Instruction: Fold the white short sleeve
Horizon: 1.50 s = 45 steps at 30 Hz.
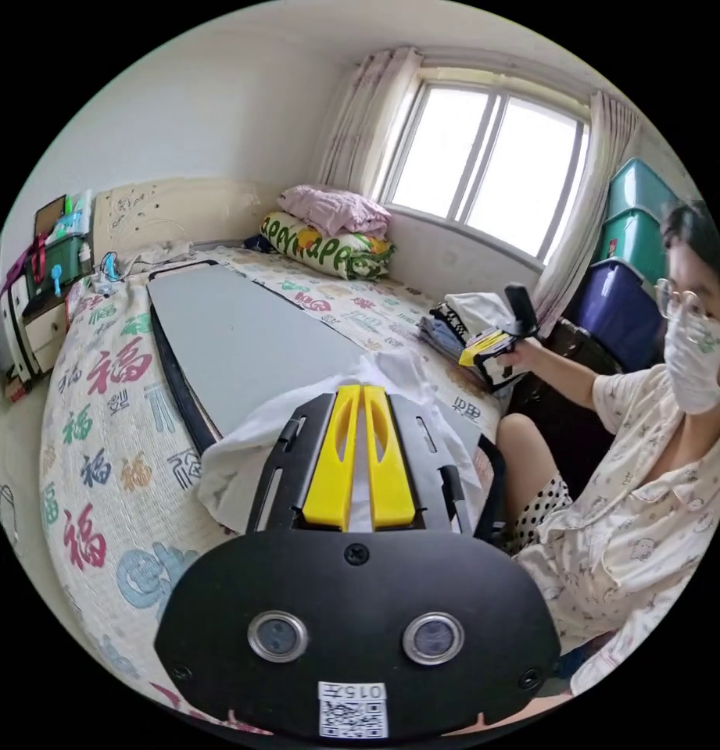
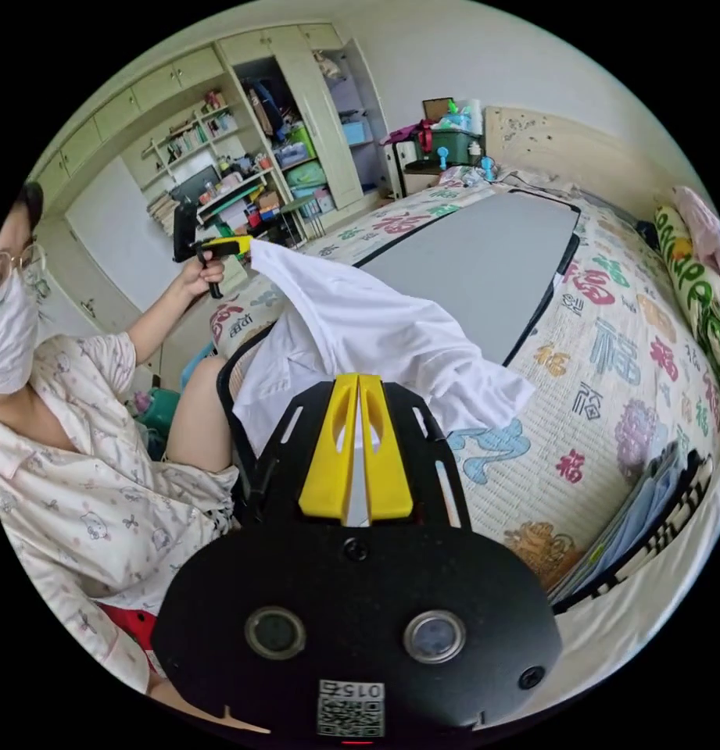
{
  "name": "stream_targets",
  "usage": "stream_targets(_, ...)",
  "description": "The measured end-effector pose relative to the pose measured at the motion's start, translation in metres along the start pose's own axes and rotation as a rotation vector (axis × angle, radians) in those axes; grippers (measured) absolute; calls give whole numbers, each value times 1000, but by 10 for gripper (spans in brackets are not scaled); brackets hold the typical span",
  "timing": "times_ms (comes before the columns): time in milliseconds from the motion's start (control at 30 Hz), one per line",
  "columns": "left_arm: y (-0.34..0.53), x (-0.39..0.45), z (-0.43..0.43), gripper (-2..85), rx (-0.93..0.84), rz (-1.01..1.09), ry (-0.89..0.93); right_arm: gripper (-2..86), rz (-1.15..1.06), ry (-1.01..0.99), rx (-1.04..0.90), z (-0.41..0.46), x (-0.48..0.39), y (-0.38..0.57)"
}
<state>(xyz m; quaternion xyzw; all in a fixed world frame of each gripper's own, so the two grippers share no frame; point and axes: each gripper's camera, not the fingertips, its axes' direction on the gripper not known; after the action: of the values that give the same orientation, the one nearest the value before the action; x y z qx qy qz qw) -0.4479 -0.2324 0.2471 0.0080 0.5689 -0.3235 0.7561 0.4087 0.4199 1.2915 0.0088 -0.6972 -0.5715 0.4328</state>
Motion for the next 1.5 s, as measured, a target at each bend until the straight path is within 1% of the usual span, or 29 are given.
stream_targets(67,30,11,-30,-5,45,-7,16,0,31,-18,75,-18,-16,45)
stream_targets(200,73,42,-77,-5,105,8,16,32,-42,84,79,0,-74,68)
stream_targets(233,83,52,-85,-5,115,22,7,60,-74,82,85,18,-97,72)
stream_targets(333,104,70,-96,-5,138,26,-15,95,-229,1,60,85,-171,84)
stream_targets(400,125,87,-102,-6,160,38,-19,108,-314,56,35,133,-216,93)
stream_targets(467,145,96,-107,-6,159,42,-45,112,-367,172,47,188,-256,106)
stream_targets(533,177,101,-113,-5,137,28,-110,112,-360,240,51,224,-264,110)
stream_targets(633,221,98,-124,-5,114,9,-191,112,-376,280,-49,279,-265,113)
stream_targets(767,276,79,-137,-5,143,-66,-183,92,-423,331,-145,328,-274,123)
stream_targets(833,317,62,-139,-6,166,-146,-177,69,-401,359,-174,342,-274,125)
stream_targets(867,328,58,-140,-6,171,-165,-175,41,-392,360,-193,349,-275,126)
stream_targets(933,356,48,-141,-6,187,-218,-171,15,-363,361,-217,352,-279,128)
stream_targets(1000,392,36,-145,-6,228,-340,-176,2,-317,354,-188,342,-283,132)
stream_targets(1100,430,36,-156,-7,341,-450,-154,-5,-185,262,-62,289,-283,141)
stream_targets(1133,436,39,-160,-7,373,-464,-154,-6,-111,240,43,250,-281,145)
stream_targets(1167,446,49,-168,-7,447,-477,-153,-7,-8,202,192,199,-275,151)
stream_targets(1200,453,62,-178,-8,526,-483,-136,-8,45,171,278,171,-272,155)
stream_targets(1267,455,84,-192,-8,645,-492,-92,-9,198,-3,699,60,-273,187)
stream_targets(1300,453,102,-201,-8,735,-483,-65,-9,219,-34,788,37,-278,195)
stream_targets(1333,451,114,-206,-8,780,-467,-51,-9,232,-76,916,1,-297,206)
stream_targets(1367,446,140,-216,-8,881,-419,-20,-9,214,-98,1031,-28,-325,216)
stream_targets(1400,440,172,-229,-9,982,-366,-5,-9,203,-108,1084,-40,-340,220)
stream_targets(1433,434,205,-246,-9,1078,-304,-9,-9,170,-131,1181,-63,-372,231)
stream_targets(1467,431,222,-255,-9,1120,-272,-14,-9,135,-153,1267,-84,-402,241)
stream_targets(1500,426,255,-276,-9,1198,-207,-24,-9,117,-160,1304,-94,-416,246)
